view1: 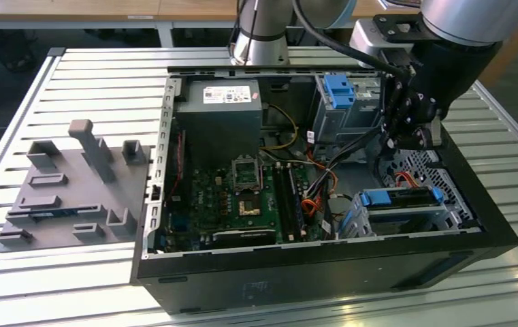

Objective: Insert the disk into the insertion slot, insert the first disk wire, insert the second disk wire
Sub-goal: 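Insert the second disk wire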

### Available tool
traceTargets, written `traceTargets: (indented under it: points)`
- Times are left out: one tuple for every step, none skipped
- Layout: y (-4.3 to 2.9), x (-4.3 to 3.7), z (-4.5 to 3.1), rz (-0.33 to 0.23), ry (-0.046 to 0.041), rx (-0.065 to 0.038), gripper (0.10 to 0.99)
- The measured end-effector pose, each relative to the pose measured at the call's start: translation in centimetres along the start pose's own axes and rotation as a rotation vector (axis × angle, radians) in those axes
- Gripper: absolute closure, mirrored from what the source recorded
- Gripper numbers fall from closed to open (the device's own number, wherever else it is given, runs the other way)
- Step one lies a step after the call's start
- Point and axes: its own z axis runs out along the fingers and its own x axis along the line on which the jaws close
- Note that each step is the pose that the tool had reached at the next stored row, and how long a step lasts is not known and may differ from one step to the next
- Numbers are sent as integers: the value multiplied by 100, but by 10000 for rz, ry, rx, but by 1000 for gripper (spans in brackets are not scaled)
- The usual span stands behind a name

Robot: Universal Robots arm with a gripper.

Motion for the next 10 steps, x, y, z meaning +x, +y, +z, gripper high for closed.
traceTargets:
  points:
    - [0, -9, 2, -1, 2, 0, 980]
    - [0, -13, 6, -1, 4, 0, 980]
    - [1, -16, 12, -1, 6, 0, 980]
    - [0, -18, 19, -1, 8, 0, 973]
    - [0, -21, 26, 0, 14, 1, 973]
    - [-1, -24, 31, 1, 21, 0, 914]
    - [-4, -27, 35, 0, 25, 0, 914]
    - [-8, -32, 38, -1, 30, 0, 902]
    - [-12, -36, 43, 0, 34, 1, 902]
    - [-15, -40, 47, 2, 46, 1, 902]
